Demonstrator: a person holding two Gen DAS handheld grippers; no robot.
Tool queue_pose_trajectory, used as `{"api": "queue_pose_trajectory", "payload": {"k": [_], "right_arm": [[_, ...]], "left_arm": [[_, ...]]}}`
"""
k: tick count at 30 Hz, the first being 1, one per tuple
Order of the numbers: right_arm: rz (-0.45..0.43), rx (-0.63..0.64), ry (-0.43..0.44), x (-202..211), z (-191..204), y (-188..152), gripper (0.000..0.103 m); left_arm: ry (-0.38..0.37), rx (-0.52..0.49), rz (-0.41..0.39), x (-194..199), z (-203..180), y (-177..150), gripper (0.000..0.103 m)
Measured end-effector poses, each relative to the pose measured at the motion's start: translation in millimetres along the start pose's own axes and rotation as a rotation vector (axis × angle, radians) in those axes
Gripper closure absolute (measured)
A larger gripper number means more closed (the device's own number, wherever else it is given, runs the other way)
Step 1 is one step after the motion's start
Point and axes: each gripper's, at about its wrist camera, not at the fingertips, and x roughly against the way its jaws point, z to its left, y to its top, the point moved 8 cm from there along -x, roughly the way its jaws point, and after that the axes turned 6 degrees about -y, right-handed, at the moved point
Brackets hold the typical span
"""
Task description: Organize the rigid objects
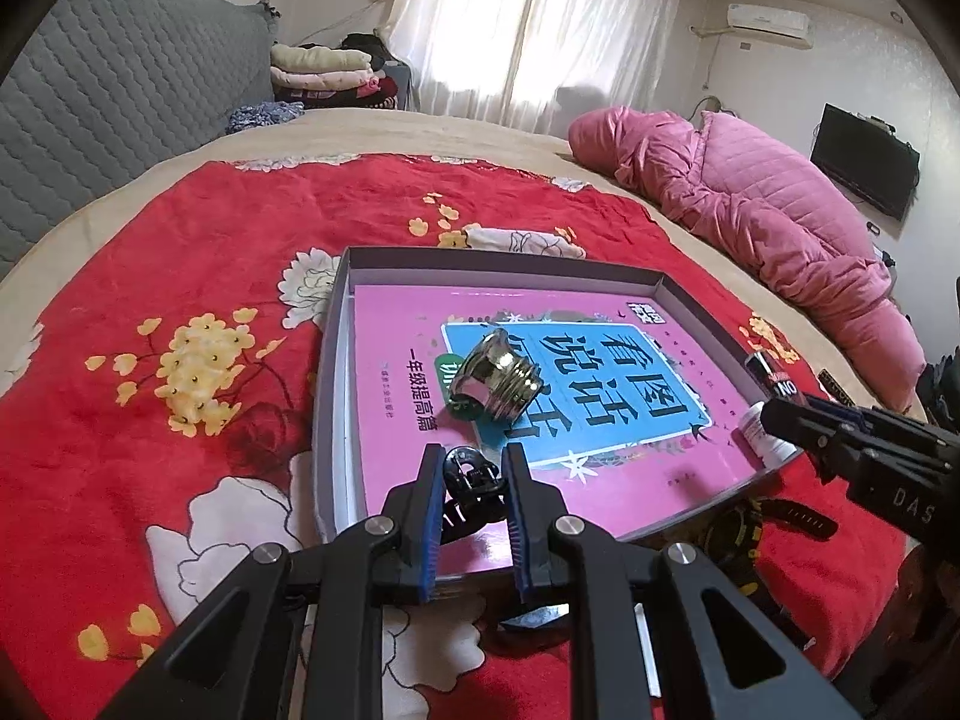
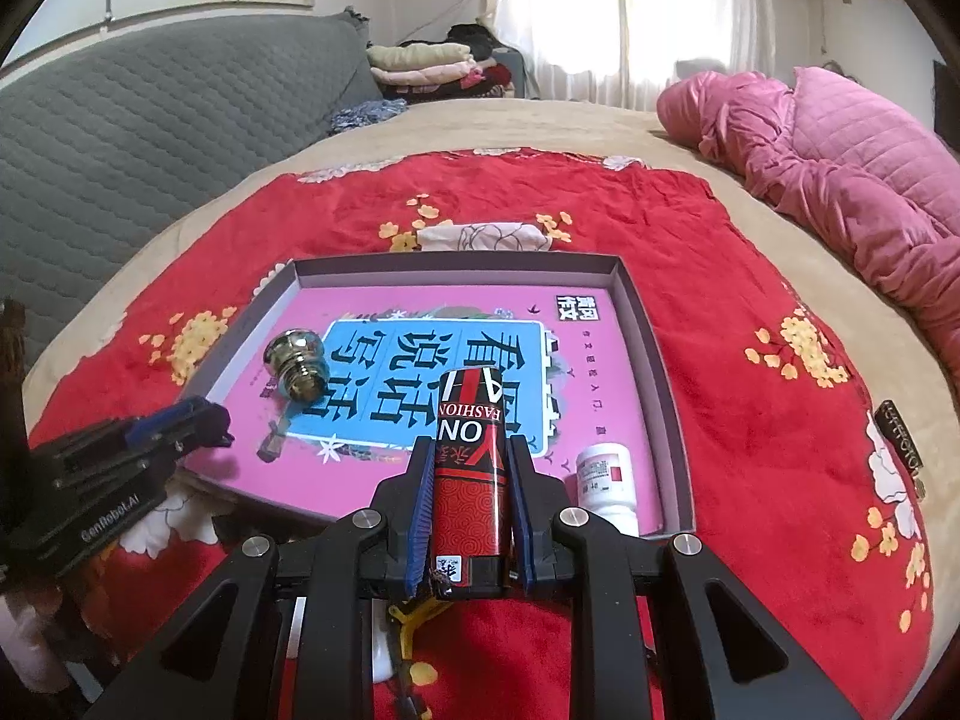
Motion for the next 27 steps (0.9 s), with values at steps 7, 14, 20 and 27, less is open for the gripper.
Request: {"api": "queue_pose_trajectory", "payload": {"k": [7,14,20,27], "right_arm": [[0.003,-0.005,-0.001,-8,0,4,0.08],[0.011,-0.011,-0.003,-17,-1,5,0.08],[0.023,-0.017,-0.014,-27,-3,3,0.08],[0.04,-0.021,-0.016,-37,-4,2,0.08]], "left_arm": [[0.005,0.007,0.008,-7,3,-1,0.084],[0.002,0.006,0.02,-13,4,-2,0.084],[-0.003,0.001,0.036,-17,4,-4,0.084],[0.006,-0.004,0.045,-21,5,-5,0.084]]}}
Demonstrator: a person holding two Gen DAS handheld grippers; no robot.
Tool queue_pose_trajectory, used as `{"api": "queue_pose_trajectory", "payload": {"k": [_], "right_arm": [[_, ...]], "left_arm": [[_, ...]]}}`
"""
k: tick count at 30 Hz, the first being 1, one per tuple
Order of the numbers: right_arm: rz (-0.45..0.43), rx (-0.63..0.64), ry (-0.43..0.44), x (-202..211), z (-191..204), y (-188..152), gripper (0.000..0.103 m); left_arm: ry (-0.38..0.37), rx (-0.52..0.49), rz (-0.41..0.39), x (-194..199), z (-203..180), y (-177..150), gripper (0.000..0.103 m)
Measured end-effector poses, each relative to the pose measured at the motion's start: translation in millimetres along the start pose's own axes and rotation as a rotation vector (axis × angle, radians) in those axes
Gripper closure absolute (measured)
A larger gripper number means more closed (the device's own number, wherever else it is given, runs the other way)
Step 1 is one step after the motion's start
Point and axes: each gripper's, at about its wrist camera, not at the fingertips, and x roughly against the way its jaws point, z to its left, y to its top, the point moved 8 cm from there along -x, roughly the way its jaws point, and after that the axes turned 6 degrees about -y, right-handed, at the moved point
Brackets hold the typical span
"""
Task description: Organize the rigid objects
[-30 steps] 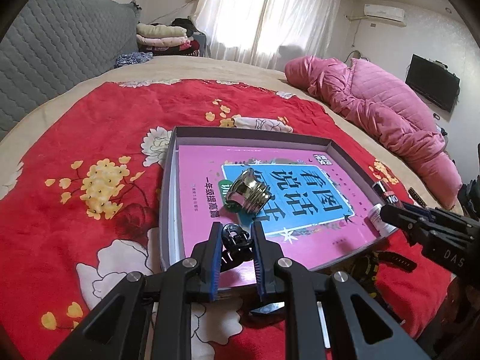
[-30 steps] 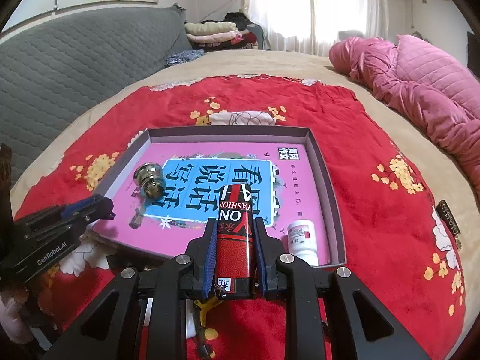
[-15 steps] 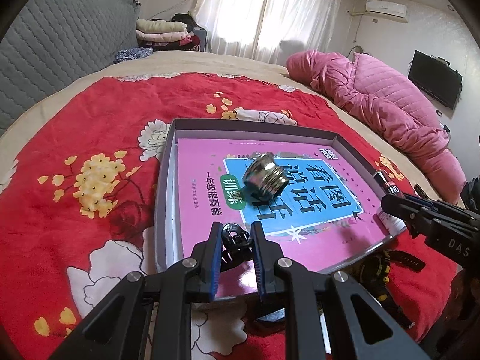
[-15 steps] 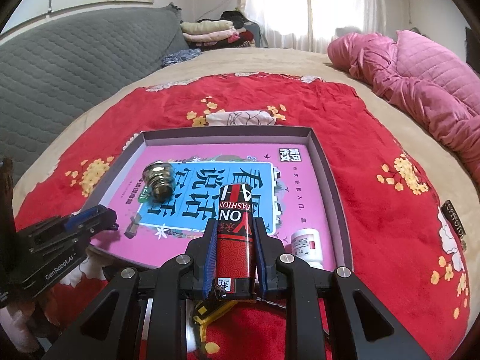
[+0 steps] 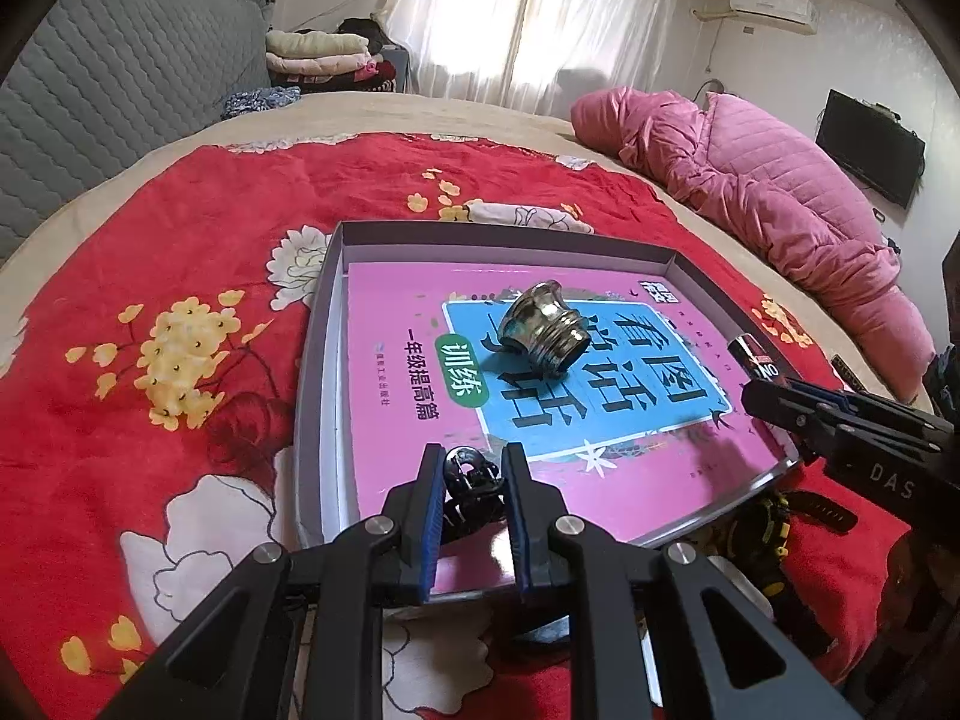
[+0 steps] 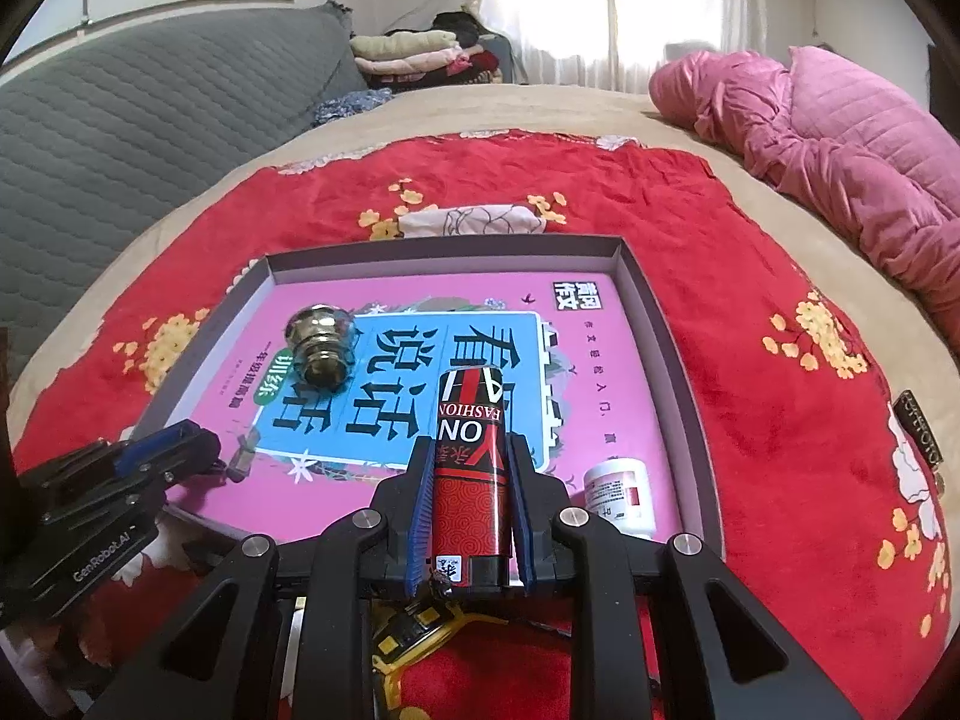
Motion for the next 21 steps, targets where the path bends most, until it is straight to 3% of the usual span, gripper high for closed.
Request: {"api": "queue_pose_trajectory", "payload": {"k": [14,21], "right_arm": [[0.06,0.053,-0.038,-21,4,-9,0.081],[0.101,0.019,-0.045,-33,-1,-12,0.081]], "left_arm": [[0.011,-0.013,0.013,-3,-2,0,0.084],[0.011,-0.013,0.013,-3,-2,0,0.084]]}}
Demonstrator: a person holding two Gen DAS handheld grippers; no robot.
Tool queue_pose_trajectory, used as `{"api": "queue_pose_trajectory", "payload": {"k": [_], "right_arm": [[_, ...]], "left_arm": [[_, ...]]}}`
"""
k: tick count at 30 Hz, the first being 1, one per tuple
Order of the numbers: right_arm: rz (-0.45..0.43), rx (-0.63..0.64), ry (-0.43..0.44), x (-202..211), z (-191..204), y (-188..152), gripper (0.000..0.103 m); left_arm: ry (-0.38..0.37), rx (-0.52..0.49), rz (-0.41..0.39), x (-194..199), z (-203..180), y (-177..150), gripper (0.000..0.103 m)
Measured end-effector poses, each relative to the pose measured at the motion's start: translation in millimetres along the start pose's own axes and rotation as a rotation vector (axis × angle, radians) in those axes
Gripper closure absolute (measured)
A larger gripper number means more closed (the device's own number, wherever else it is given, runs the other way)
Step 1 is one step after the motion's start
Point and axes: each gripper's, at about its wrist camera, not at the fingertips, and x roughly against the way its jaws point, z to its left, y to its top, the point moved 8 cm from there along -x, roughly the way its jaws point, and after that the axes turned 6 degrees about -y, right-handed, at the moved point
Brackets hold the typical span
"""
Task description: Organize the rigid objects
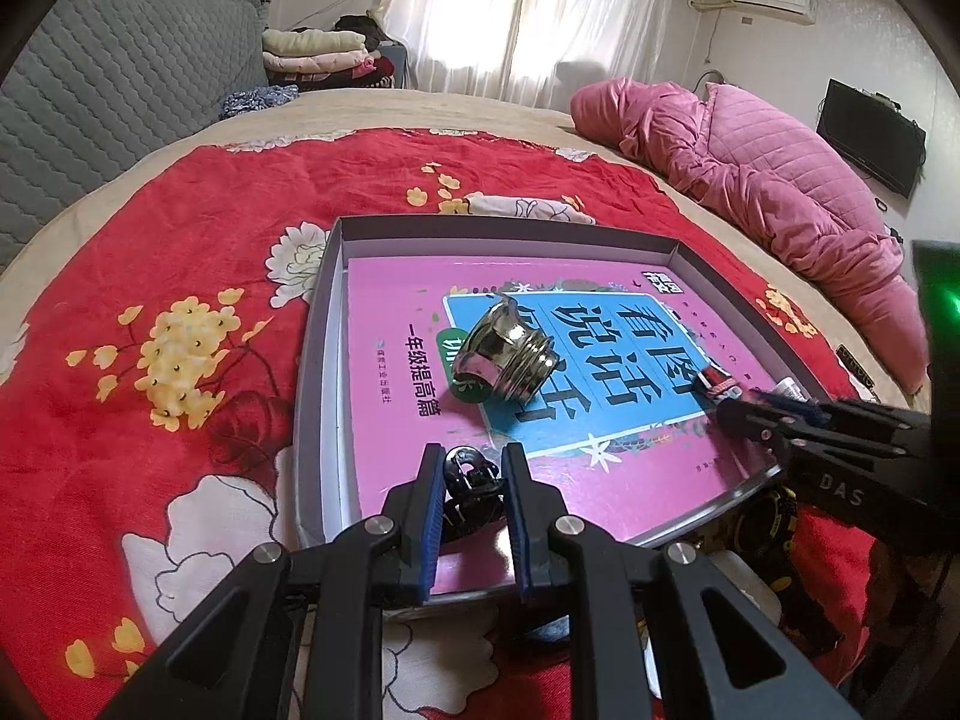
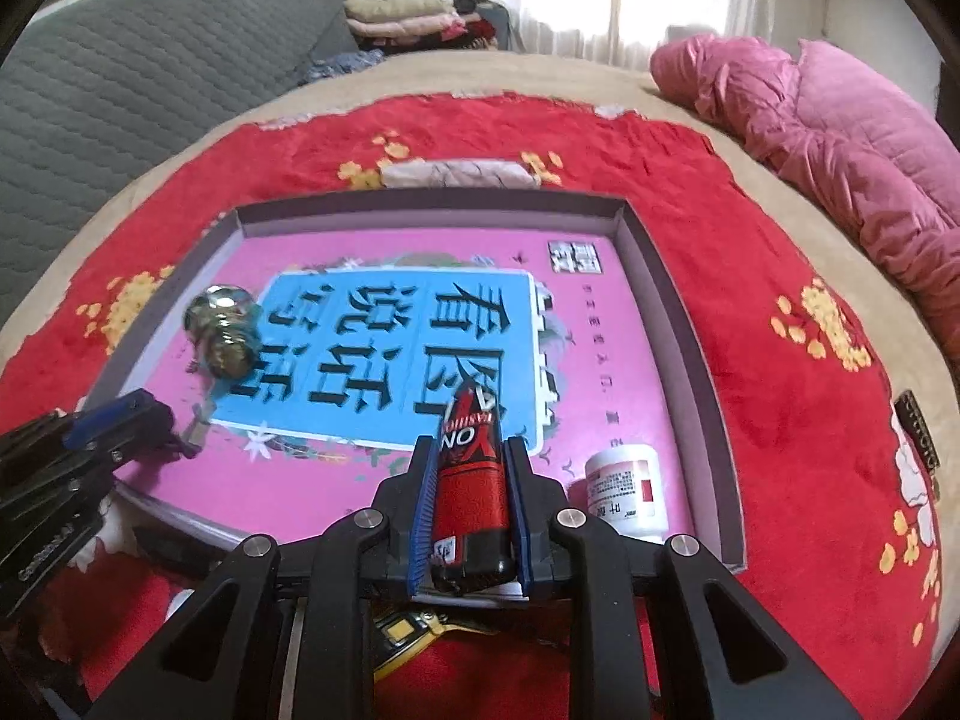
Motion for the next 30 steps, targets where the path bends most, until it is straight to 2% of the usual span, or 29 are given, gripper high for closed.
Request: {"api": "queue_pose_trajectory", "payload": {"k": [9,19,23,26,30], "right_arm": [[0.0,-0.016,0.007,-1,-1,0,0.08],[-0.013,-0.032,0.017,10,-4,-1,0.076],[-0.053,-0.048,0.037,26,-7,2,0.071],[-0.059,-0.058,0.049,34,-9,1,0.063],[-0.066,-0.056,0.051,43,-12,-4,0.063]], "left_arm": [[0.001,-0.003,0.002,-2,-1,0,0.084],[0.001,-0.003,0.003,-2,-1,0,0.084],[0.001,-0.003,0.004,-2,-1,0,0.084],[0.002,-0.003,0.004,-1,-1,0,0.084],[0.005,-0.004,0.004,-2,-1,-1,0.083]]}}
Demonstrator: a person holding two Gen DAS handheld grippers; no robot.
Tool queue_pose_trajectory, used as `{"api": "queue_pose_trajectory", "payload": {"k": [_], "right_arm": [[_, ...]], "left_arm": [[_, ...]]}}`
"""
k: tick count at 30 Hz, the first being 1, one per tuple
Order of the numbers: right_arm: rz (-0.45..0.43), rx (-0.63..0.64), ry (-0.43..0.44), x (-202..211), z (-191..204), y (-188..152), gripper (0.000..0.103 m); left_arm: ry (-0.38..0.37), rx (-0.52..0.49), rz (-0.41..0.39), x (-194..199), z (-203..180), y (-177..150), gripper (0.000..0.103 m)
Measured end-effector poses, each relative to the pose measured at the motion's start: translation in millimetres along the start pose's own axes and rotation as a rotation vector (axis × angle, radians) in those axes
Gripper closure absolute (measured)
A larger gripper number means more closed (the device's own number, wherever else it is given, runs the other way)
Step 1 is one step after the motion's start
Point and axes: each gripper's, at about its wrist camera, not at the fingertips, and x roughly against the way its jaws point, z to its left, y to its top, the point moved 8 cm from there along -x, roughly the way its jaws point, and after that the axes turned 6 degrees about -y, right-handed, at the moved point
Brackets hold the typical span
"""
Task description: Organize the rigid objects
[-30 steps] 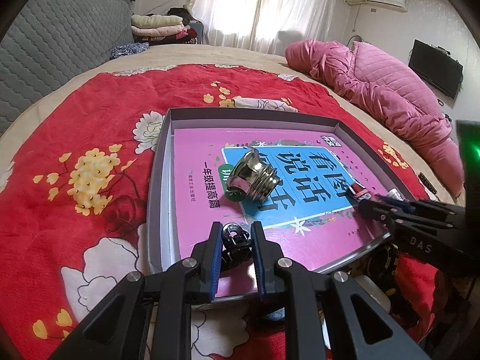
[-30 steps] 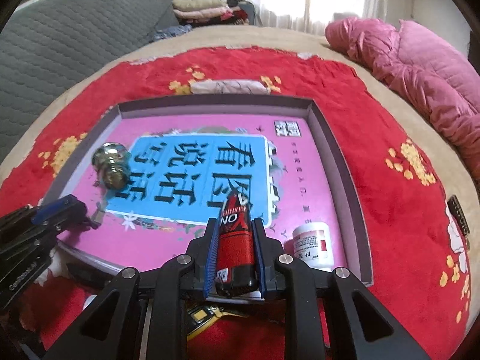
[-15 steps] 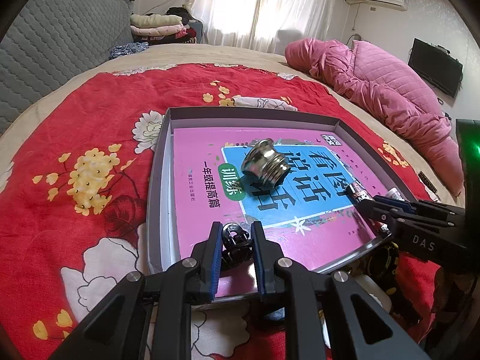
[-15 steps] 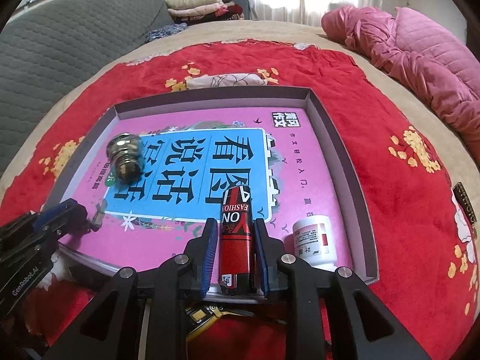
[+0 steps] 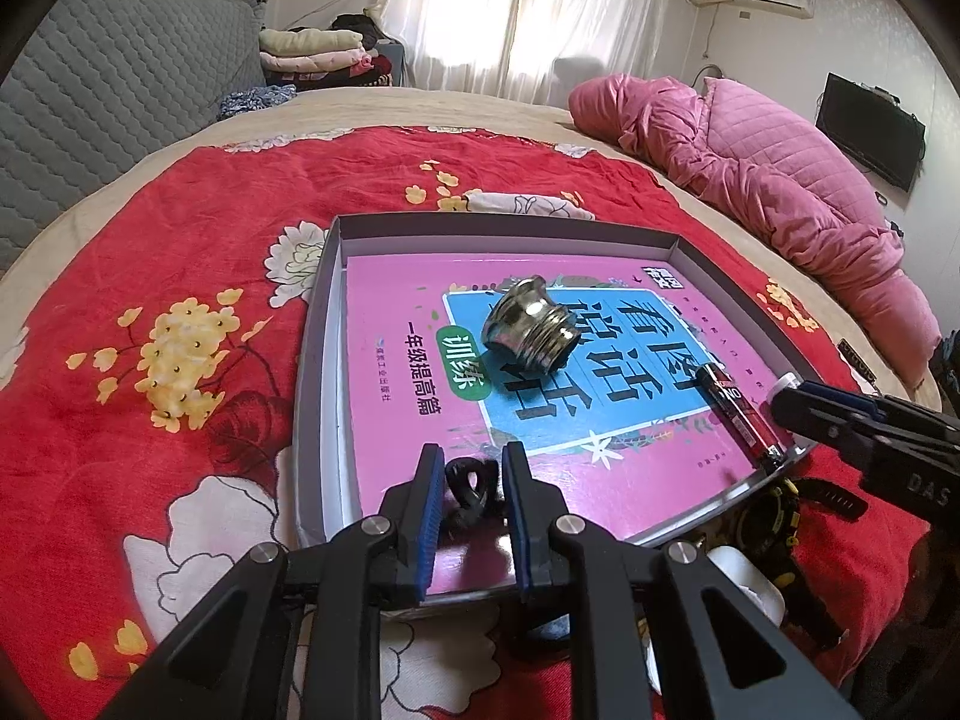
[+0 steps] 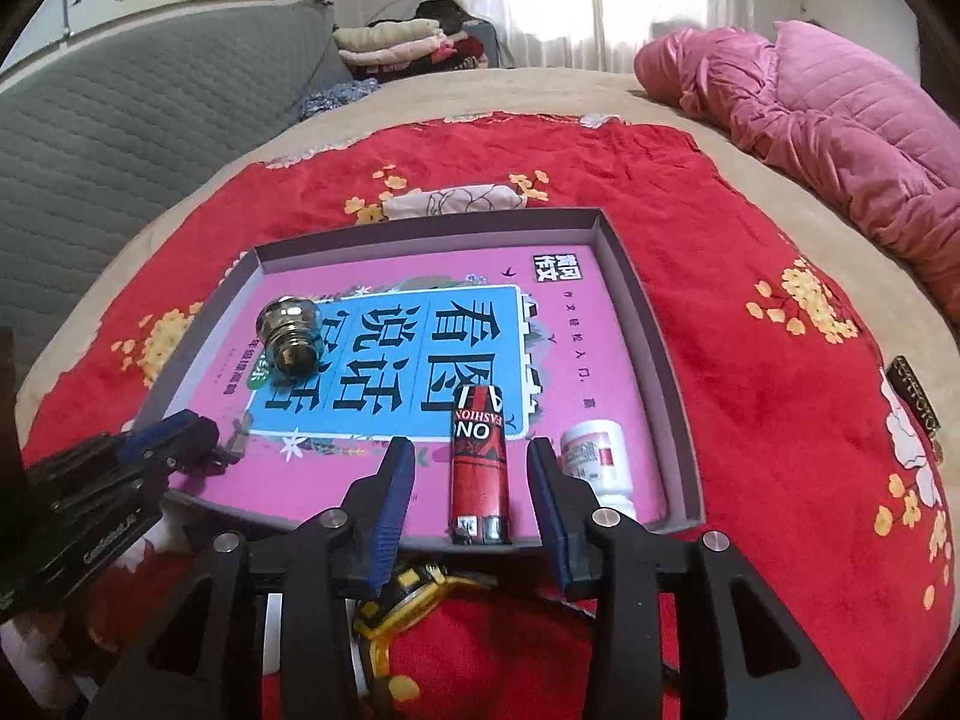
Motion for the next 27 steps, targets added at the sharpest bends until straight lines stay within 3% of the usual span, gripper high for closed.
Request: {"api": "queue_pose_trajectory", "payload": {"k": [27], "right_arm": [[0.006,0.007,-0.042,24,-15,-7,0.056]], "left_arm": [[0.061,-0.05,-0.008,8,1,-4,0.079]]}}
